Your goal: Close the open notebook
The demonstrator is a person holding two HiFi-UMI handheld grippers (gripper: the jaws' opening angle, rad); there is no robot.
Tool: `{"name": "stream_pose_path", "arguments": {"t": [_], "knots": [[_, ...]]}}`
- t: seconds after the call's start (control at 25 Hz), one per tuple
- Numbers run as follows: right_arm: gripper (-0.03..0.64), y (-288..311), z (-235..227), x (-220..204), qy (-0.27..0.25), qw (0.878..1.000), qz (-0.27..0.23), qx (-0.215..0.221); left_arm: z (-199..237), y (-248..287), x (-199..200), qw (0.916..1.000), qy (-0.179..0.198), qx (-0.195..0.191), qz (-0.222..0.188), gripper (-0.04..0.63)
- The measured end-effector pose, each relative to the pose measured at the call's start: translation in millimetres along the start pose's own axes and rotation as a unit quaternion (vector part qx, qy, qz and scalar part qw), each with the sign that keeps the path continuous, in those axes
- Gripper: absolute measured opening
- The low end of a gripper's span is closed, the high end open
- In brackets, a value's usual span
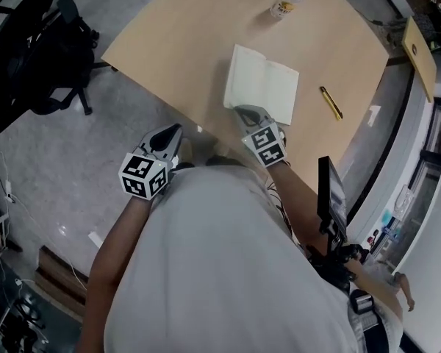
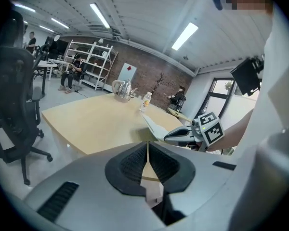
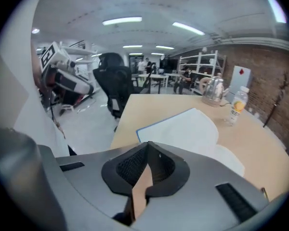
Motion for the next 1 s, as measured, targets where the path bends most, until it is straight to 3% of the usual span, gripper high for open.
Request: {"name": "stream_pose_path", "arguments": {"t": [0.12,0.2,0.4,0.56,0.6,0.68,0.72,0.8,0.88,1.0], "knots": [[0.014,-42,-32,-12,0.075,0.992,-0.046,-0.085,-14,20,4,0.9992,0.017,-0.033,0.015,0.017],[0.014,-69,-55,-30,0.135,0.979,-0.07,-0.136,-24,35,7,0.9978,0.029,-0.055,0.024,0.017],[0.015,-112,-104,-96,0.296,0.922,-0.097,-0.23,-44,63,15,0.9922,0.057,-0.101,0.046,0.017],[0.017,-131,-120,-156,0.346,0.894,-0.05,-0.279,-57,76,18,0.9861,0.081,-0.13,0.064,0.017],[0.026,-136,-123,-164,0.358,0.887,-0.048,-0.288,-59,79,19,0.9846,0.087,-0.135,0.069,0.017],[0.11,-148,-131,-167,0.376,0.871,-0.067,-0.309,-59,83,21,0.9826,0.095,-0.141,0.075,0.017],[0.111,-156,-135,-161,0.374,0.865,-0.085,-0.323,-59,85,21,0.9819,0.097,-0.144,0.076,0.017],[0.112,-170,-143,-134,0.339,0.867,-0.122,-0.344,-55,88,21,0.9812,0.097,-0.148,0.076,0.017],[0.11,-176,-152,-96,0.279,0.885,-0.151,-0.34,-54,91,20,0.9809,0.096,-0.152,0.074,0.017],[0.11,-174,-170,-44,0.204,0.916,-0.17,-0.299,-66,97,21,0.9809,0.095,-0.154,0.071,0.017]]}}
Point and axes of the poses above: the fingertips, and each gripper's own axes: y forward along the fingers, z to its left, x out of its top, the point moved 5 cm from there along -y, backward along the fingers, and after that the axes turned 8 degrees about -z, right-handed, at the moved point
